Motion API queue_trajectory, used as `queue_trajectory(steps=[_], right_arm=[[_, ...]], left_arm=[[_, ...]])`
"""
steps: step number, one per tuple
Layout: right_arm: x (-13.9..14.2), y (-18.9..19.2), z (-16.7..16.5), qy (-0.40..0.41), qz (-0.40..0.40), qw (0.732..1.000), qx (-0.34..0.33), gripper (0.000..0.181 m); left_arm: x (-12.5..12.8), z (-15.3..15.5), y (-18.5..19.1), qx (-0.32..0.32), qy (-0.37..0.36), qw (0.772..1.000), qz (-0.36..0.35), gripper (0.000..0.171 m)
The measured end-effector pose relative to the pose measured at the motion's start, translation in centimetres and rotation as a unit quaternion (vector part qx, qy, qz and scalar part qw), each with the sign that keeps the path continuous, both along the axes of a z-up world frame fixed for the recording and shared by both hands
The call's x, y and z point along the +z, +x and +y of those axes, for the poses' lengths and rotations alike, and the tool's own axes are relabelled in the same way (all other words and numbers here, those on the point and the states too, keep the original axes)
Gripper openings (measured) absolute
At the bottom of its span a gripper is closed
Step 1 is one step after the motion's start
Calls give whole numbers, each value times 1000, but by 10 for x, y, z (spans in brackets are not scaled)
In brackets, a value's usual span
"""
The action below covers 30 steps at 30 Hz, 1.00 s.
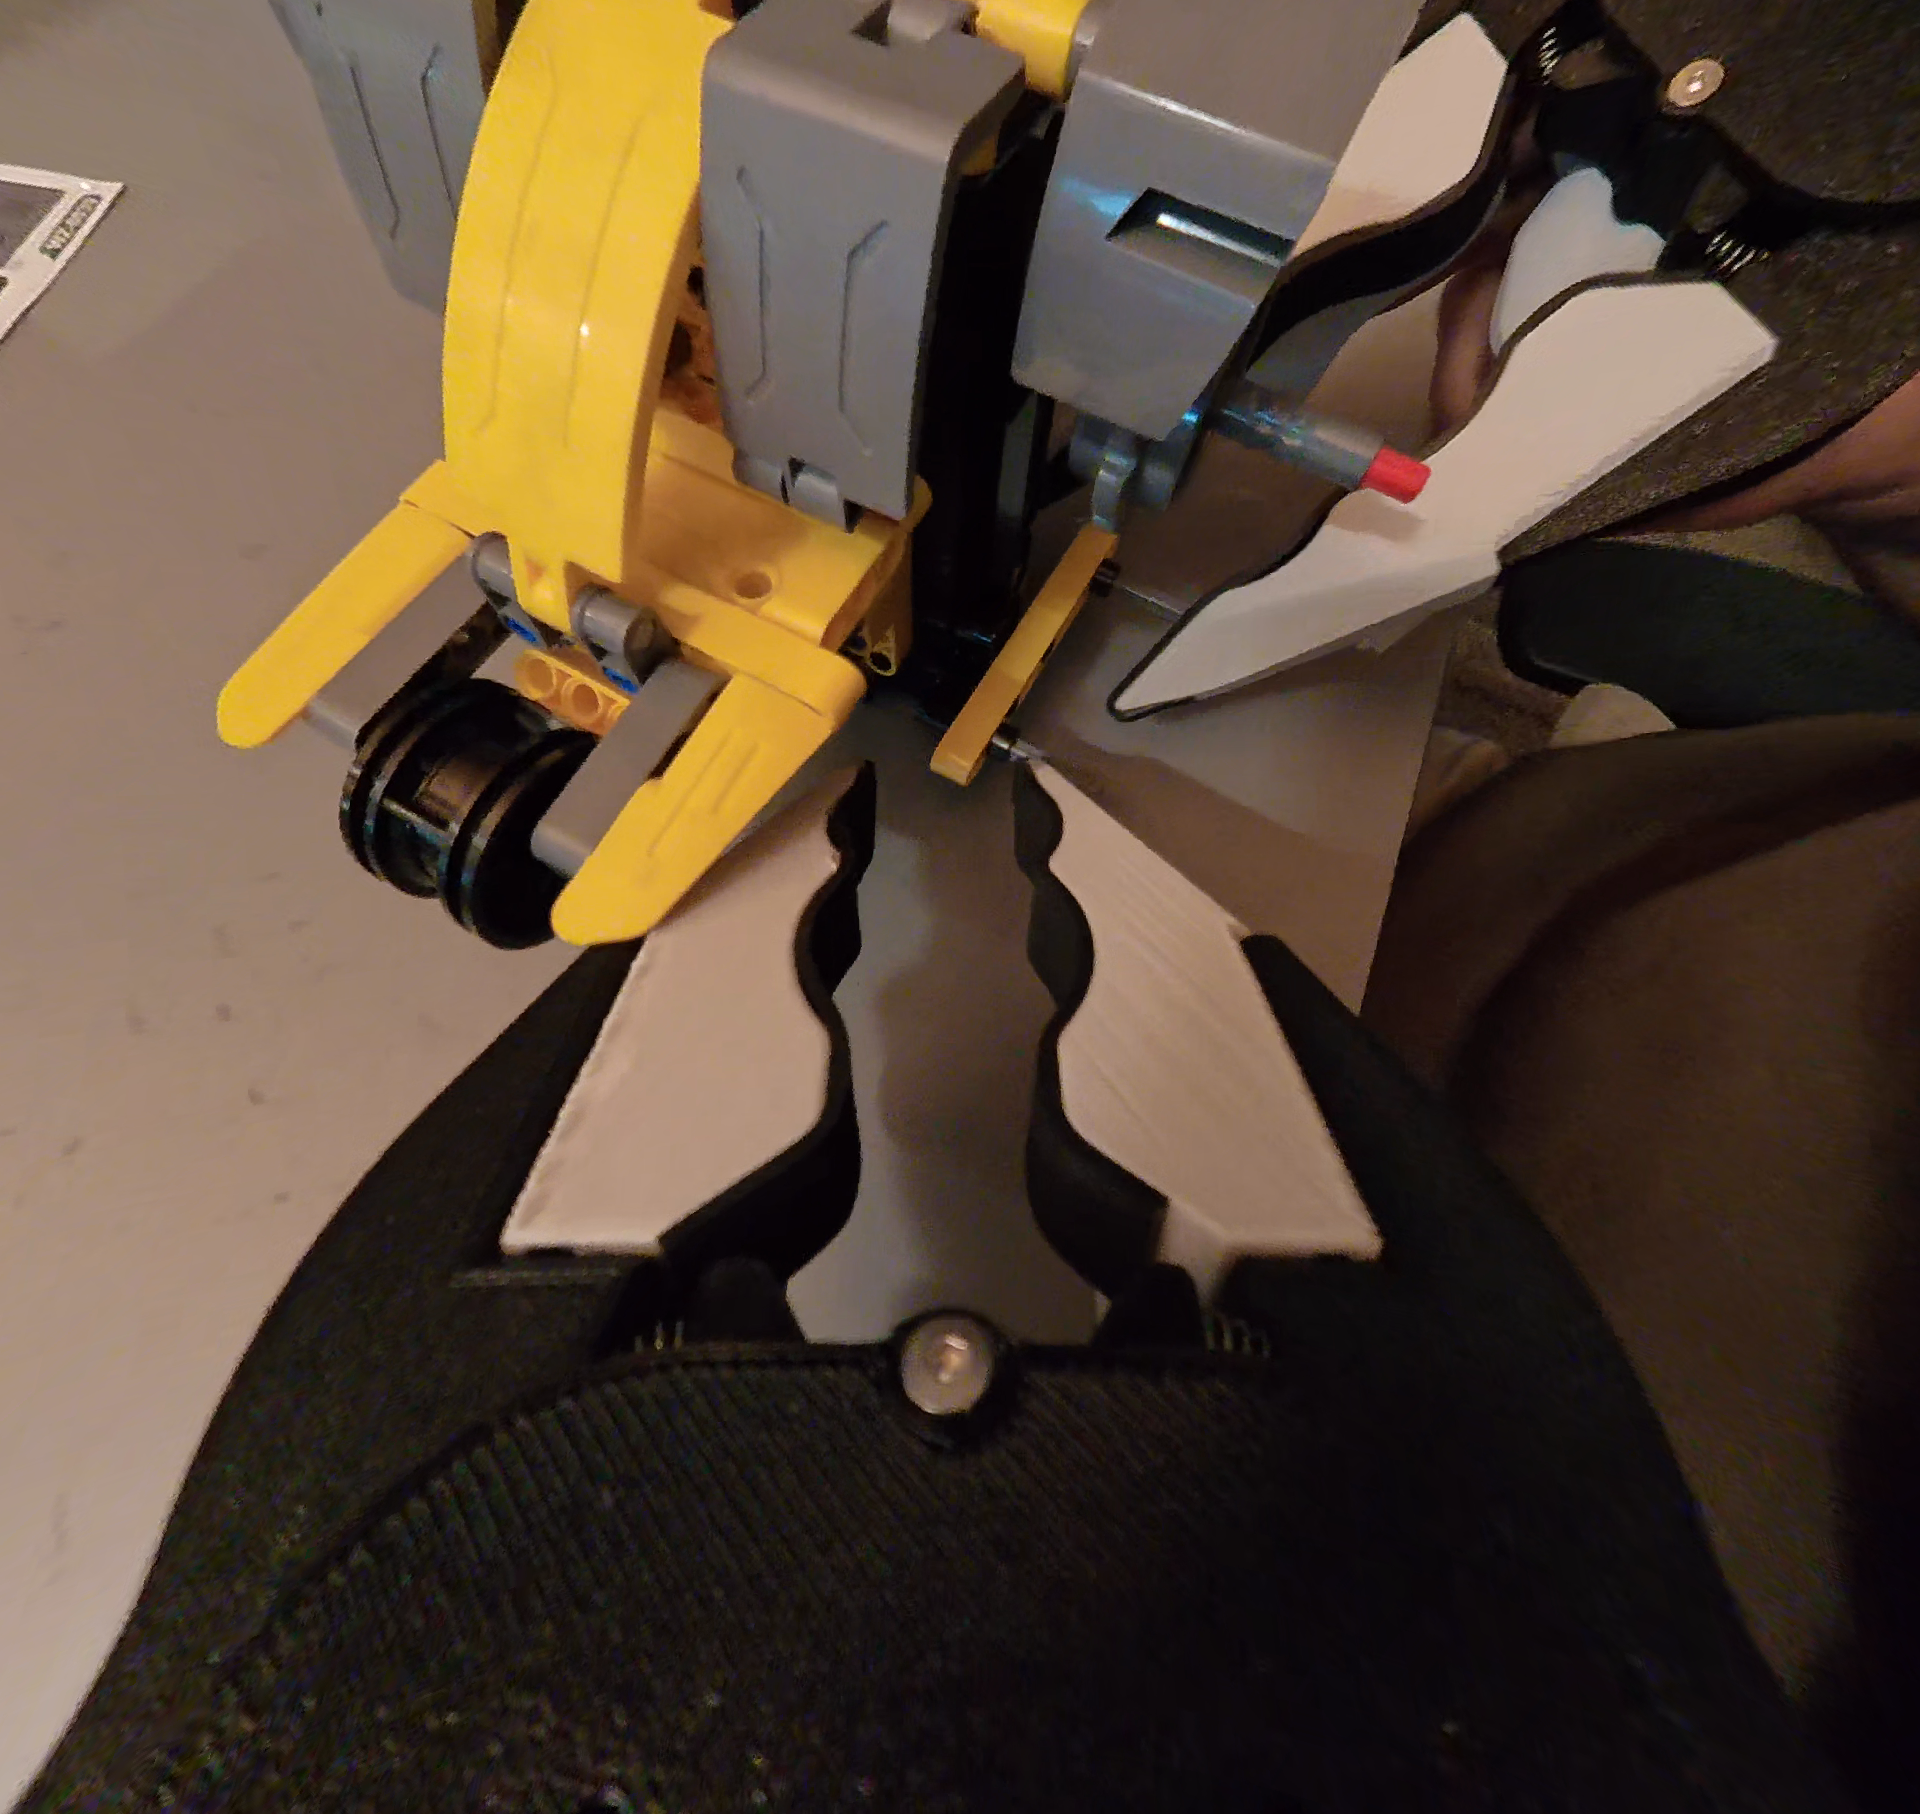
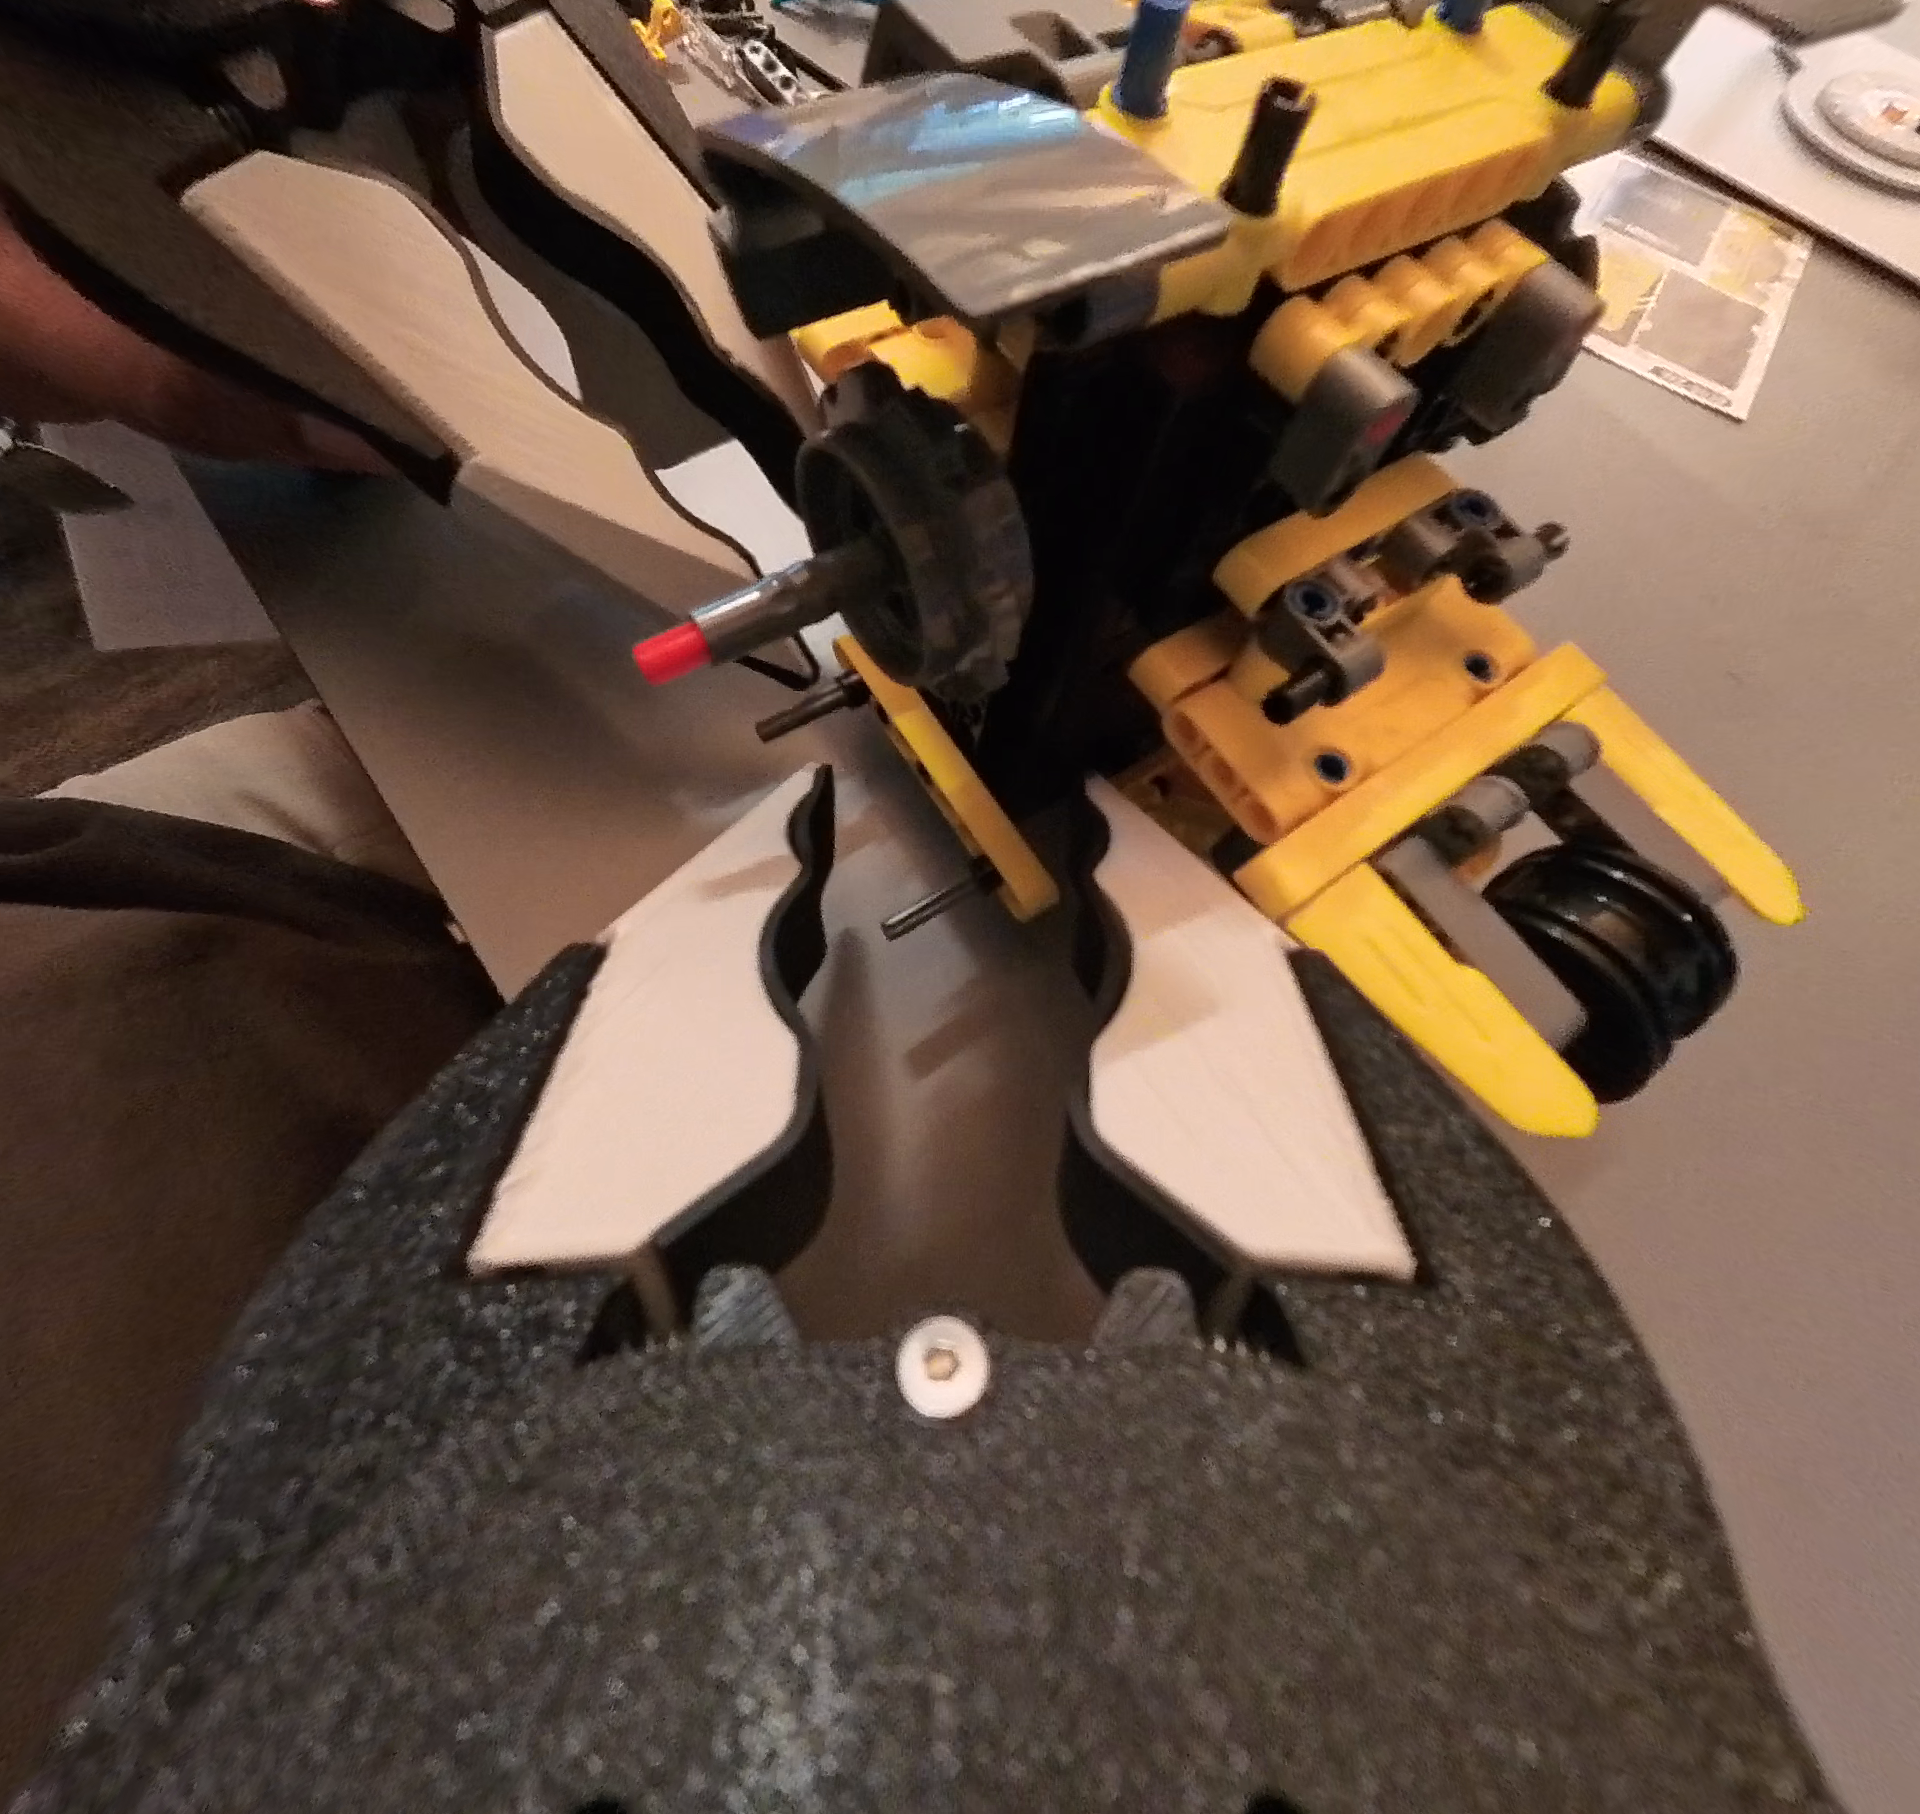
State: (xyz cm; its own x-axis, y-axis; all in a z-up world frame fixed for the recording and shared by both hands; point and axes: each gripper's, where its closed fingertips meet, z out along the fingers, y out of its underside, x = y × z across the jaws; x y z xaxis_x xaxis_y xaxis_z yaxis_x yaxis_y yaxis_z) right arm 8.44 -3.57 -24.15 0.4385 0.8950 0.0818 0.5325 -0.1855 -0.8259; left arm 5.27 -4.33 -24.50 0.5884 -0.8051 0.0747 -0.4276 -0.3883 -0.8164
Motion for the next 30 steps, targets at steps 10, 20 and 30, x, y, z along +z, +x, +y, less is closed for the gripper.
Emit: queue_trajectory(steps=[10, 20, 30], right_arm=[[-9, 1, 4, 8, -36, 999, -12, 31], [-11, 5, 9, 0, -39, 999, -20, 19], [-11, 6, 10, -7, -36, 999, -20, 19]], left_arm=[[-1, -1, 8, -13, 6, 1000, 9, 15], [-3, 4, 7, -3, 34, 999, 38, 7], [-4, 2, 10, -15, 34, 999, 39, 14]])
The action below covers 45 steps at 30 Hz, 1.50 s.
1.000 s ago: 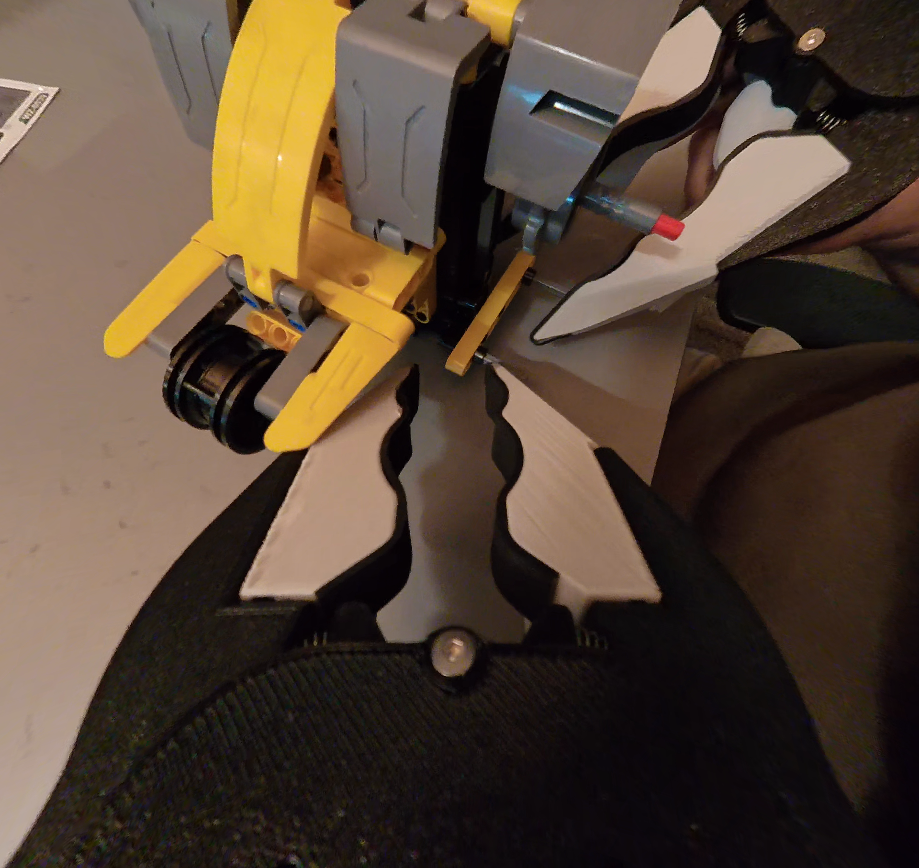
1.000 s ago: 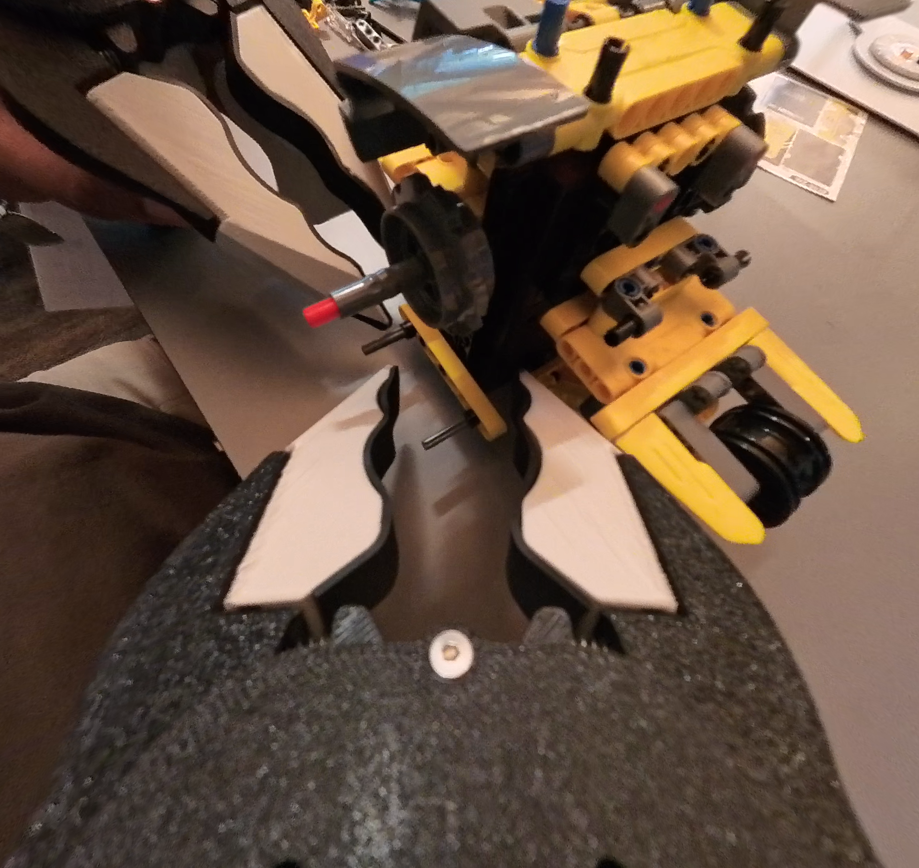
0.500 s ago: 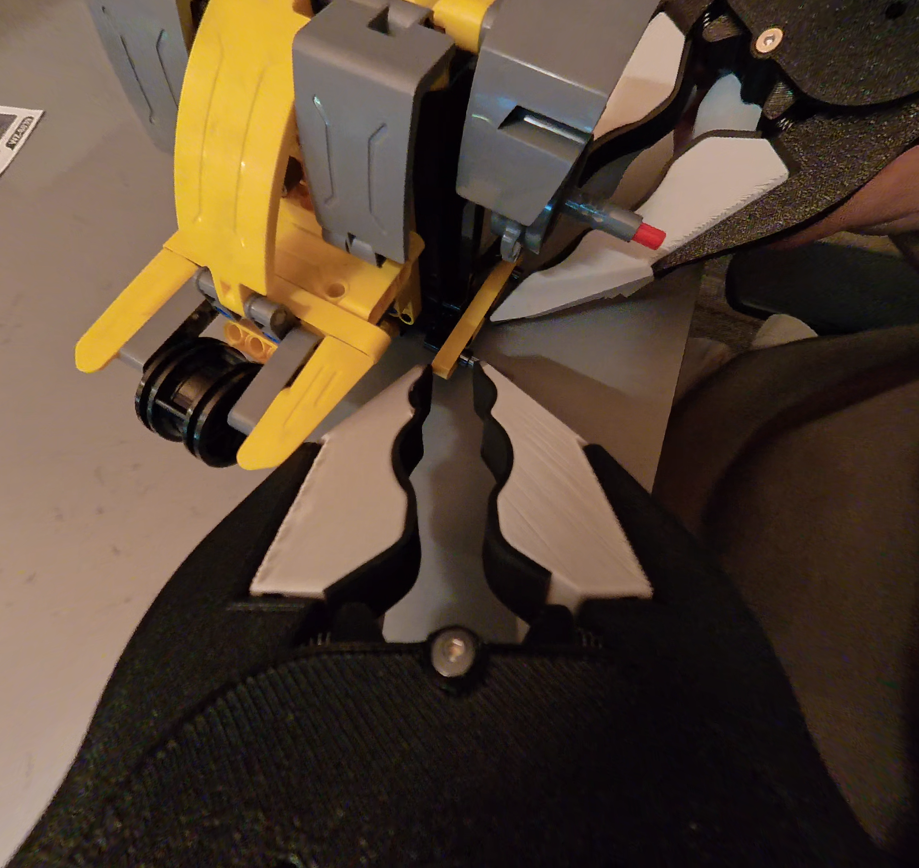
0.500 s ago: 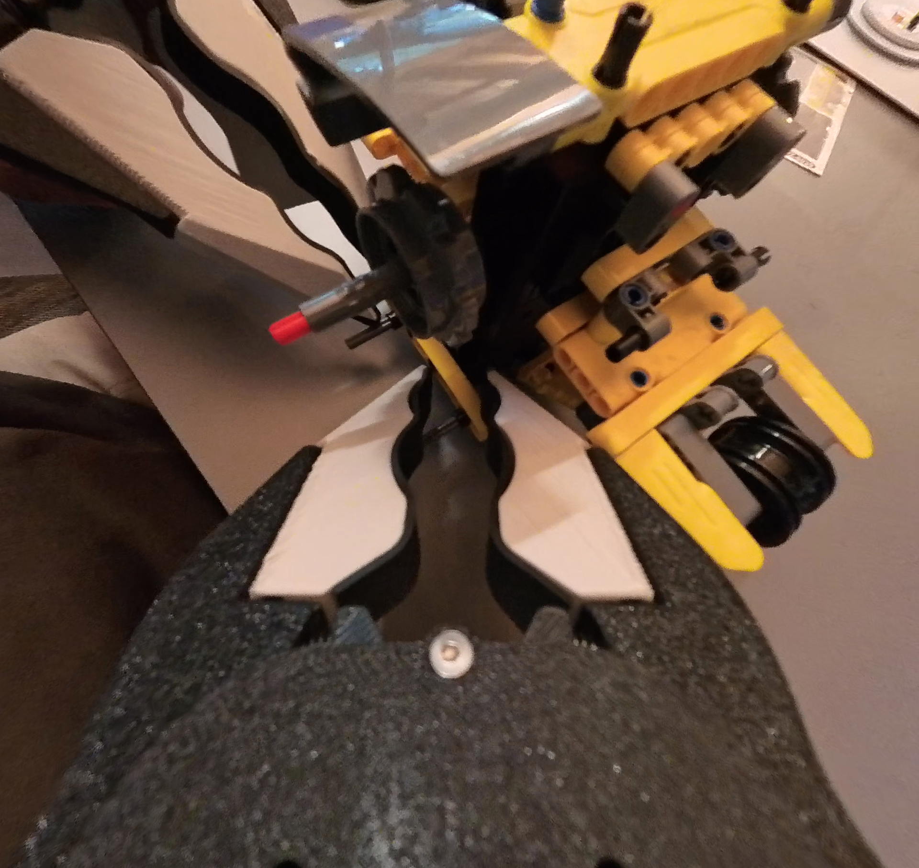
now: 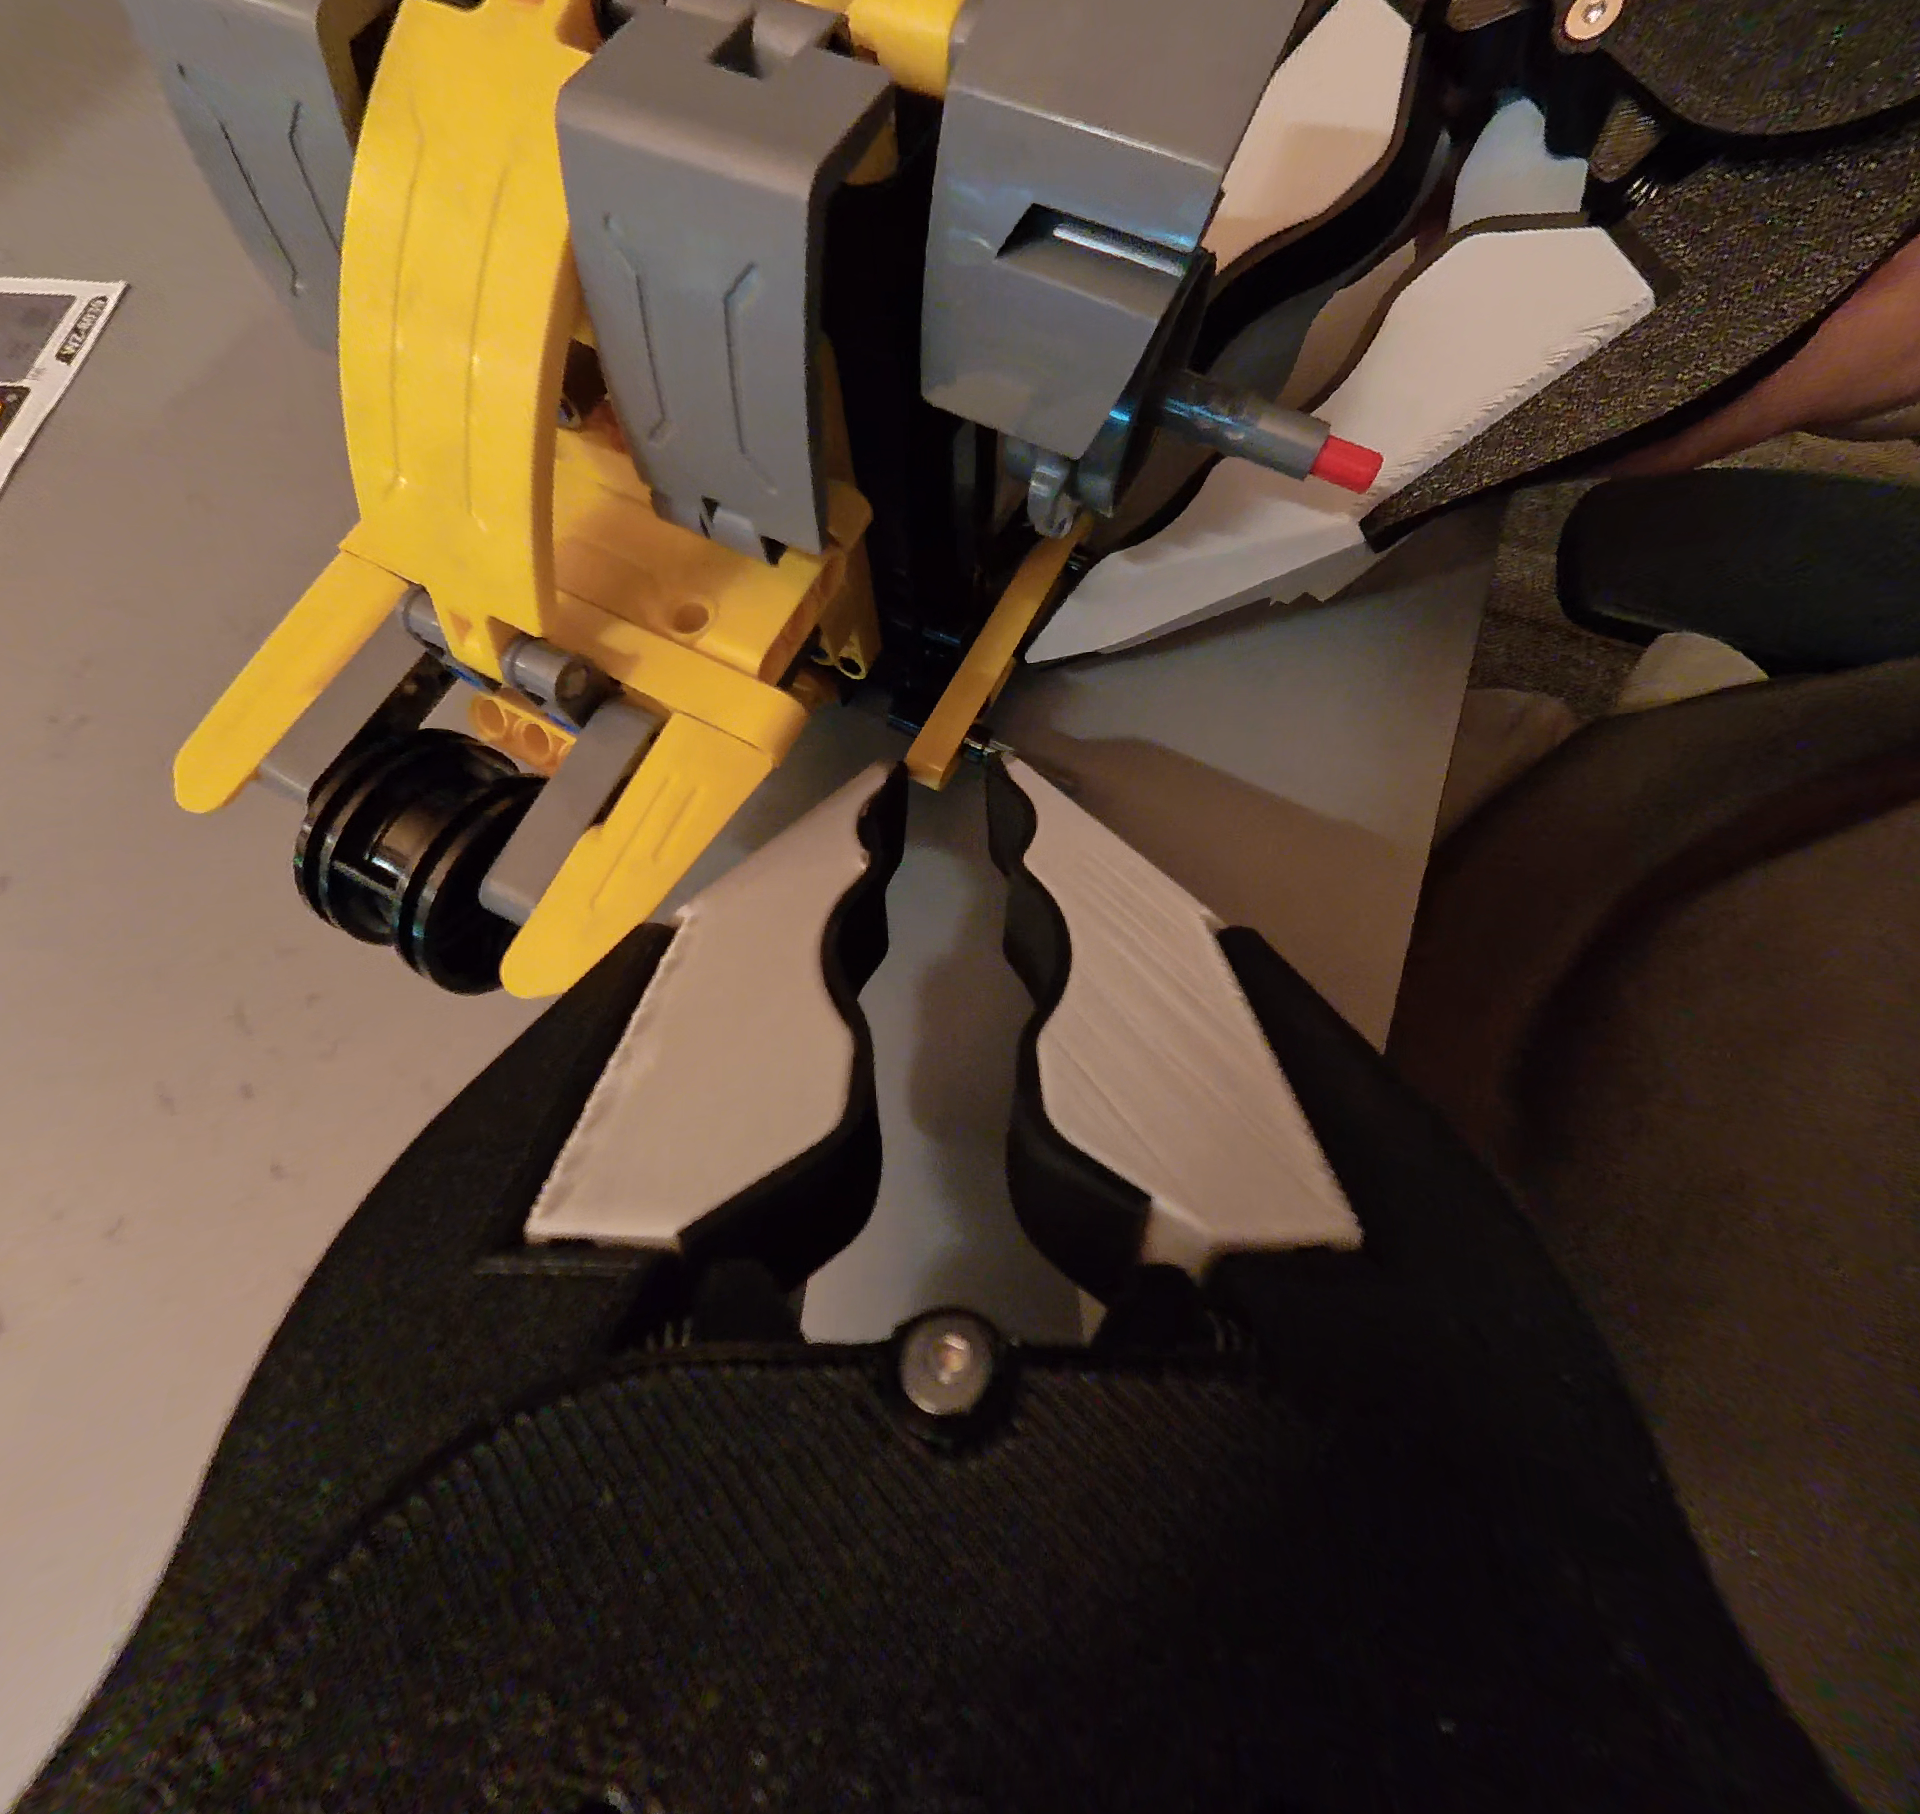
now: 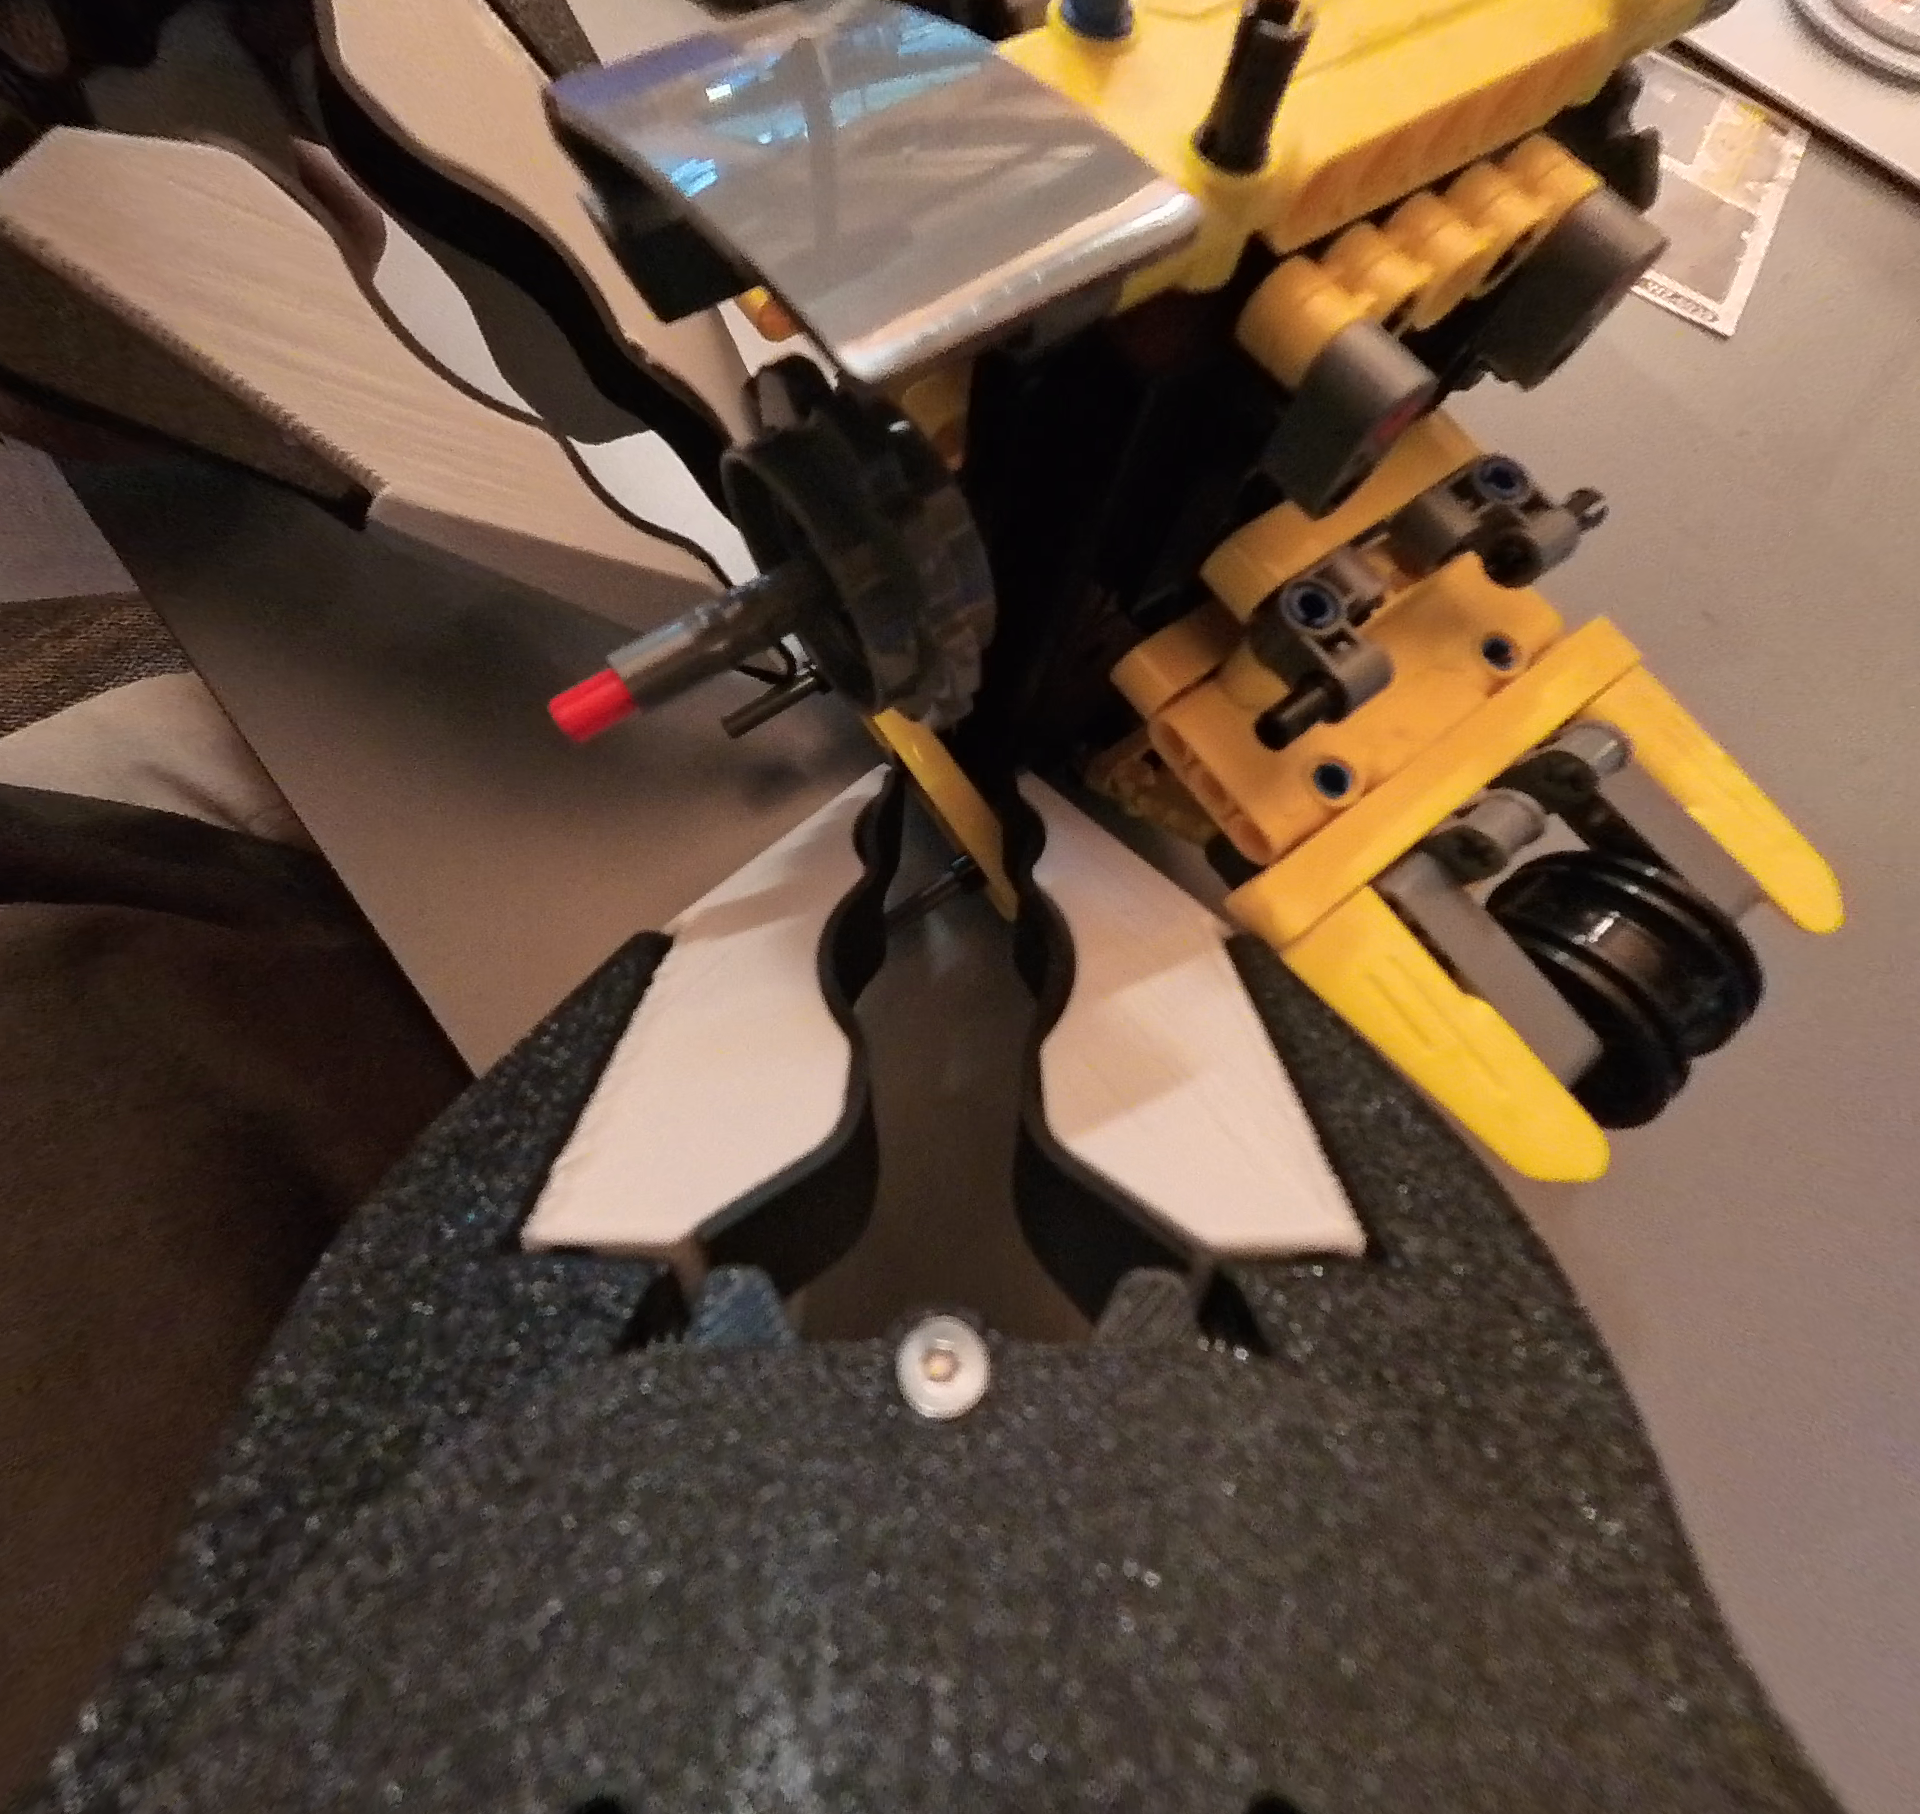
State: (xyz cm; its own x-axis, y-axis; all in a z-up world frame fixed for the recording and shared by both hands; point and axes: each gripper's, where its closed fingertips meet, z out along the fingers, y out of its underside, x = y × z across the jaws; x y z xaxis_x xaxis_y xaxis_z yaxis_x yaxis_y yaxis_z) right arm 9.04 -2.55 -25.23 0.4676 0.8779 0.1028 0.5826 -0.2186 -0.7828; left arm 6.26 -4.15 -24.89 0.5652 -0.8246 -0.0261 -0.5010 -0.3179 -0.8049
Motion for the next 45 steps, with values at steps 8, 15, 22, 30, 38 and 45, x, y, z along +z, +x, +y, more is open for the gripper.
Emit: queue_trajectory(steps=[8, 15, 22, 30, 38, 45], right_arm=[[-1, 0, 0, 5, -6, 1000, -4, 18], [0, 0, 0, 1, -4, 1000, -3, 18], [0, 1, 1, -6, 1, 1000, -1, 18], [2, 2, 1, -13, 12, 1000, 4, 18], [3, 4, 5, -1, 7, 1000, 4, 17], [3, 7, 6, 4, 4, 1000, 8, 16]], left_arm=[[0, 3, 0, 9, 13, 1000, 9, 10], [0, 4, -1, 14, 19, 1000, 12, 8], [0, 4, 0, 12, 30, 999, 20, 7], [2, -11, 3, -52, -3, 999, -9, 63], [-6, -9, 19, -86, 6, 996, 24, 80], [-6, -7, 27, -95, 11, 995, 29, 74]])
